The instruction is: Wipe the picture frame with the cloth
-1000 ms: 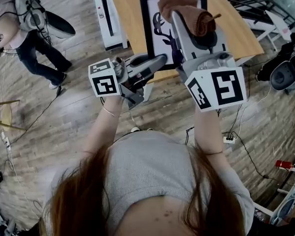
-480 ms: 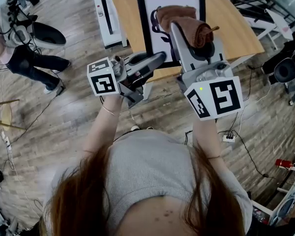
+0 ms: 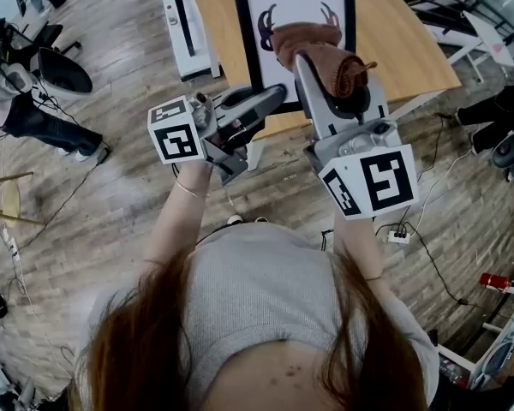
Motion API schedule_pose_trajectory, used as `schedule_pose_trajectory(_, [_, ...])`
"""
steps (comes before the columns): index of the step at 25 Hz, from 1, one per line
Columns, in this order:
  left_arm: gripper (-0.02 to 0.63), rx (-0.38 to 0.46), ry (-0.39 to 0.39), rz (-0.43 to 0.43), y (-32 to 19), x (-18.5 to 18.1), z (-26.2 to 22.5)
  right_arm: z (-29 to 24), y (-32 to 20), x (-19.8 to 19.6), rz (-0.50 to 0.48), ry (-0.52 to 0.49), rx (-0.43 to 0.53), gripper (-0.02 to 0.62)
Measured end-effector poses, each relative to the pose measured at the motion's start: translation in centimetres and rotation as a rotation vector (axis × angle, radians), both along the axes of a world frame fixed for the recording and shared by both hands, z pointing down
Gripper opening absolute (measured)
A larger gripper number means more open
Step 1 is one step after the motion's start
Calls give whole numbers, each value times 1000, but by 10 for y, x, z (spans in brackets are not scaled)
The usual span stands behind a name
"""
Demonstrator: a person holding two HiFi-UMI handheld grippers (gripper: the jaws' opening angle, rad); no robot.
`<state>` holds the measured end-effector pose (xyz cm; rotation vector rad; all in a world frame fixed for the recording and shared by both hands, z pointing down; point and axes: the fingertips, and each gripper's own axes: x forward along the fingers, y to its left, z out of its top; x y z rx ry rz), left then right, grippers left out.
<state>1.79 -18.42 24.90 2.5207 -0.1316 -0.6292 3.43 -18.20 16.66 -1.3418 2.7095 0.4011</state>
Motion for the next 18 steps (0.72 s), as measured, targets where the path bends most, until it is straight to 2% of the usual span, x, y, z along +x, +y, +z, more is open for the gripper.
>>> schedule_pose_trajectory(8, [34, -10, -2, -11, -1, 0, 0, 17, 9, 4, 5, 10, -29, 97])
schedule_pose_trajectory(18, [34, -36, 30, -20, -3, -1, 1, 38, 20, 10, 1, 24, -73, 97])
